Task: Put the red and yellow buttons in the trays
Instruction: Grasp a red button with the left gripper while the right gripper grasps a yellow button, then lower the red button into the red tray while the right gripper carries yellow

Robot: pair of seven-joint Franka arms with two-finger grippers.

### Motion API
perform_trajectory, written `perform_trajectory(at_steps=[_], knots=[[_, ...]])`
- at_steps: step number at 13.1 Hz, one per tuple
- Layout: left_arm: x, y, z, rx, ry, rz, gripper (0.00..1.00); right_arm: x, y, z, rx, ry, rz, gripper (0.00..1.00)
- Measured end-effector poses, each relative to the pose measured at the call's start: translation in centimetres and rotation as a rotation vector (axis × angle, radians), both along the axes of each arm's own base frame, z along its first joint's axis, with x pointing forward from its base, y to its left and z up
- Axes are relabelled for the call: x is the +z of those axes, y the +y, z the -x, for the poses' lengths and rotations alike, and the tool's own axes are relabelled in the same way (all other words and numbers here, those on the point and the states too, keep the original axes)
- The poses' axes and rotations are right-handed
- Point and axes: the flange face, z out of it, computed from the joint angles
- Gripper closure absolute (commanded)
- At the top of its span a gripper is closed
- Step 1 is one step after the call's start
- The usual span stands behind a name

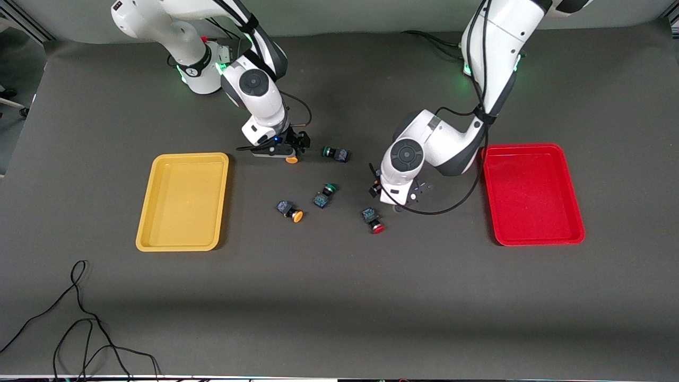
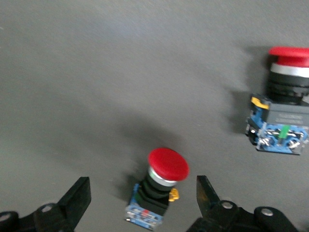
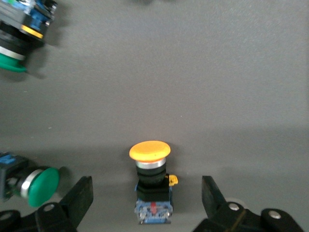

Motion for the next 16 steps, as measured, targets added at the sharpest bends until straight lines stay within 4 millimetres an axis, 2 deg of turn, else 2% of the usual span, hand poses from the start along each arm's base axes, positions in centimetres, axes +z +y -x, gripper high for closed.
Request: perform_trajectory(at_steps=[2,3,4,5,6,8,10,11,13,14,16], knots=[[-0.6,-0.9,0.7,-0.016,-0.002,0.0,0.26,-0.7,-0.1,0.0,-0.001,0.006,0.006,0.0],[-0.9,-1.3,1.0,-0.033,-0.009,-0.006,0.42,-1.0,-0.1,0.1,-0.001,0.007,0.007,0.0],[-1.2,-1.5,1.3,-0.05,-0.018,-0.013,0.69,-1.4,-0.1,0.0,-0.001,0.004,0.004,0.03],[-1.6,-1.6,1.4,-0.061,-0.025,-0.016,0.95,-1.8,-0.1,0.1,-0.001,0.005,0.006,0.15],[-1.9,-1.6,1.5,-0.067,-0.027,-0.019,1.0,-2.1,-0.2,0.1,-0.001,0.006,0.007,0.28],[-1.9,-1.7,1.4,-0.071,-0.031,-0.021,1.0,-2.5,-0.2,0.1,-0.001,0.008,0.008,0.53],[-1.6,-1.2,1.1,-0.069,-0.019,-0.038,1.0,-2.4,-0.1,0.1,0.001,0.006,0.007,0.68],[-0.8,-0.3,0.5,-0.071,0.001,-0.062,1.0,-2.4,0.0,0.0,0.002,0.004,0.006,0.7],[2.9,3.3,-1.9,-0.123,0.044,-0.096,1.0,-2.3,0.1,0.0,0.004,0.003,0.005,0.71],[5.1,6.2,-3.3,-0.159,0.062,-0.101,1.0,-2.3,0.1,-0.1,0.006,0.002,0.004,0.71],[9.5,13.3,-6.0,-0.263,0.079,-0.08,1.0,-1.3,0.6,-0.6,0.009,-0.003,0.0,0.71]])
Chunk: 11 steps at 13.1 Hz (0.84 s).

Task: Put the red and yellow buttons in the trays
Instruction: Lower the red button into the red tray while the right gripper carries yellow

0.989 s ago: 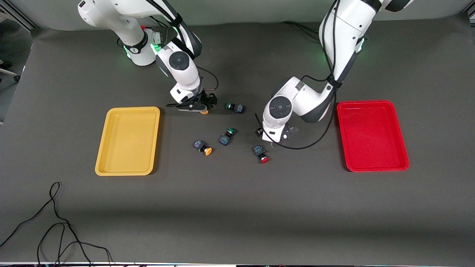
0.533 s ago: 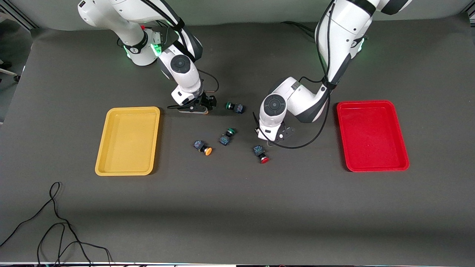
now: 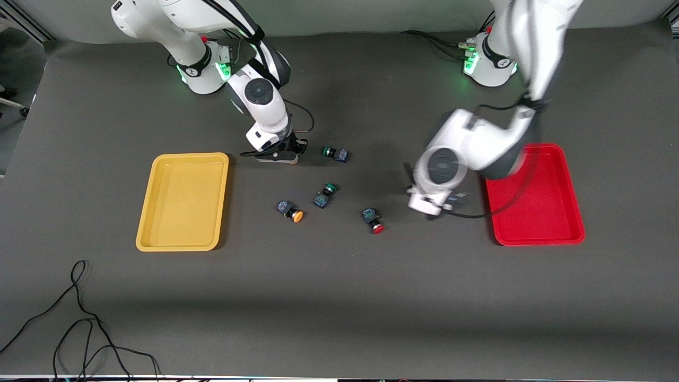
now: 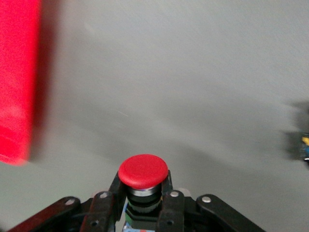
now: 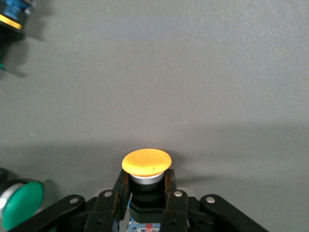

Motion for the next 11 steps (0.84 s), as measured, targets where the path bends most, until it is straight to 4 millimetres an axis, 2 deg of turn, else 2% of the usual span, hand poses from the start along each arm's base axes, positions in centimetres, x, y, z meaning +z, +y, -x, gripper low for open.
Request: perform_trajectory(at_steps=[2,3,5,6,7,8,10,11], knots=[[2.6,8.1,-1.8,-0.097,0.004,0.045,1.0,3.7,1.1,-1.3,0.001,0.045,0.037,0.71],[2.8,12.5,-2.2,-0.132,0.014,0.068,1.0,6.9,1.9,-2.4,0.001,0.071,0.057,0.71],[1.5,20.1,-2.4,-0.16,0.026,0.109,1.0,14.6,3.1,-4.9,-0.003,0.103,0.079,0.71],[0.4,22.9,-2.0,-0.165,0.023,0.119,1.0,18.3,3.1,-6.4,0.003,0.106,0.078,0.71],[-1.1,24.6,-1.2,-0.17,0.018,0.121,1.0,21.3,2.5,-8.1,0.013,0.103,0.072,0.71],[-2.8,25.3,0.0,-0.175,0.002,0.121,1.0,23.4,1.2,-10.0,0.03,0.099,0.066,0.71],[-6.7,25.0,3.5,-0.19,-0.046,0.128,0.98,25.1,-3.1,-13.6,0.076,0.091,0.057,0.71],[-8.3,24.8,5.4,-0.195,-0.056,0.132,0.26,25.2,-5.9,-15.2,0.103,0.09,0.055,0.71]])
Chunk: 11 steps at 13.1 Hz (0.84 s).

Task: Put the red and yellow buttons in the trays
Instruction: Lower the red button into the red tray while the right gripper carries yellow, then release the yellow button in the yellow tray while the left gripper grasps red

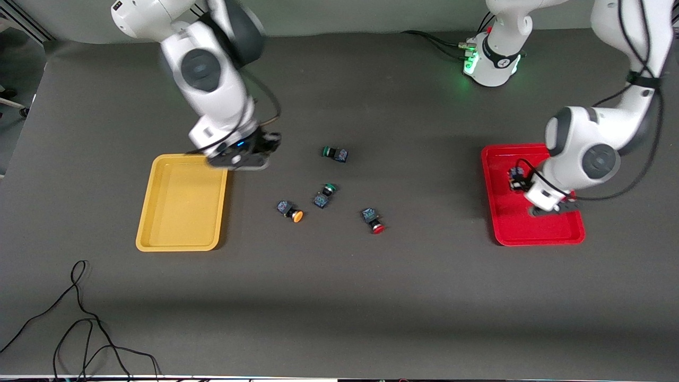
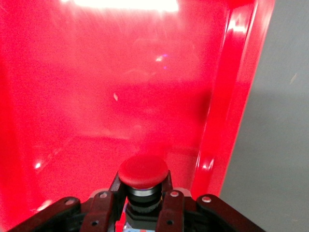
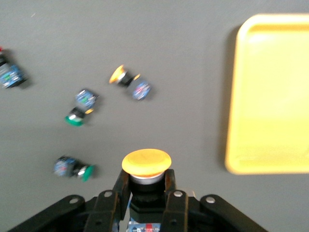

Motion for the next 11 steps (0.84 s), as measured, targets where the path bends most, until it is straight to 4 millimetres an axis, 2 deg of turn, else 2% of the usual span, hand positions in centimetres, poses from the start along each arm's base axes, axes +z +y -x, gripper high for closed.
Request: perform_trajectory(at_steps=[1,2,3,4,6,7,8,9,10,11], knots=[[-1.2,-0.1,1.6,-0.002,-0.001,0.003,0.0,0.0,-3.1,-1.6,0.026,0.002,-0.002,0.71],[-1.7,0.0,2.5,0.0,0.004,0.003,0.0,0.1,-7.0,-3.2,0.048,0.004,-0.004,0.71],[-1.4,0.2,2.6,0.003,0.0,0.001,0.0,0.2,-11.0,-4.5,0.064,0.003,-0.007,0.71],[-0.4,0.3,2.0,0.004,-0.01,-0.003,0.0,0.3,-14.9,-5.5,0.076,0.003,-0.009,0.71],[3.7,-0.7,-0.5,-0.01,0.002,-0.02,0.0,0.2,-22.6,-6.5,0.093,0.007,-0.012,0.71],[6.6,-2.7,-2.3,-0.012,0.014,-0.021,0.0,-0.3,-26.1,-6.6,0.103,0.006,-0.012,0.72],[10.1,-6.2,-4.4,0.001,0.021,-0.013,0.0,-1.4,-29.3,-6.4,0.108,-0.004,-0.009,0.72],[13.1,-10.6,-6.1,0.023,0.018,-0.005,0.0,-3.3,-31.9,-5.9,0.106,-0.022,-0.002,0.72],[15.2,-15.5,-7.5,0.054,0.008,0.0,0.0,-5.8,-33.5,-5.1,0.092,-0.041,0.004,0.72],[15.9,-20.1,-8.6,0.09,-0.003,0.004,0.0,-8.5,-34.3,-4.1,0.076,-0.055,0.009,0.72]])
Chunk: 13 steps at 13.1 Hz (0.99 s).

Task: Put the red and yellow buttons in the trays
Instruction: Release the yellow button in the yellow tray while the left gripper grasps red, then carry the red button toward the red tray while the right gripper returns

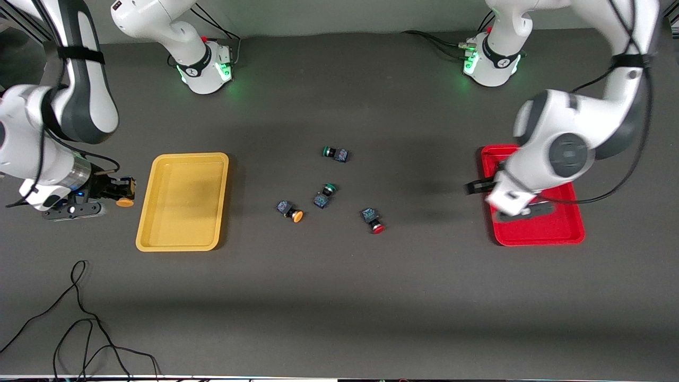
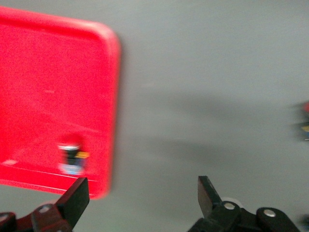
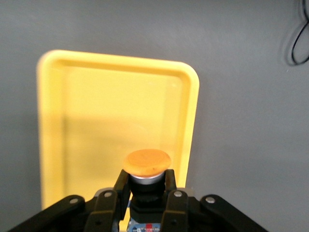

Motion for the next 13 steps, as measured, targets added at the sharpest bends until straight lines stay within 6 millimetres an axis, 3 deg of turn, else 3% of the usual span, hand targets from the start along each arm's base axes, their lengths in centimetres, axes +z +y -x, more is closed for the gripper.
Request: perform_trajectory(at_steps=[1,3,5,6,8,9,10,12,13], knots=[[-0.7,-4.3,-0.9,0.04,-0.003,0.006,0.0,-2.5,-0.3,0.9,-0.014,-0.008,0.003,0.72],[-5.4,-11.7,-2.1,0.125,0.019,0.014,0.0,-6.8,-0.3,1.6,-0.034,-0.003,-0.014,0.72],[-11.2,-16.2,-3.8,0.238,-0.008,0.056,0.0,-10.7,-0.4,1.5,-0.037,0.003,-0.034,0.7],[-13.5,-17.4,-4.2,0.271,-0.023,0.078,0.0,-12.5,-0.5,1.4,-0.031,0.006,-0.038,0.63],[-15.9,-18.8,-4.0,0.312,-0.023,0.086,0.0,-14.5,-0.7,1.0,-0.023,0.015,-0.032,0.55],[-16.3,-19.5,-3.6,0.323,-0.023,0.087,0.01,-14.8,-0.7,0.6,-0.021,0.015,-0.024,0.15],[-16.7,-20.1,-3.4,0.33,-0.032,0.095,0.02,-14.7,-0.6,0.2,-0.018,0.012,-0.024,0.01],[-17.8,-20.7,-3.1,0.329,-0.04,0.102,0.06,-13.6,0.1,-0.9,-0.008,0.028,-0.055,0.0],[-18.5,-21.1,-3.1,0.326,-0.052,0.111,0.17,-12.6,0.6,-1.7,0.0,0.045,-0.081,0.0]])
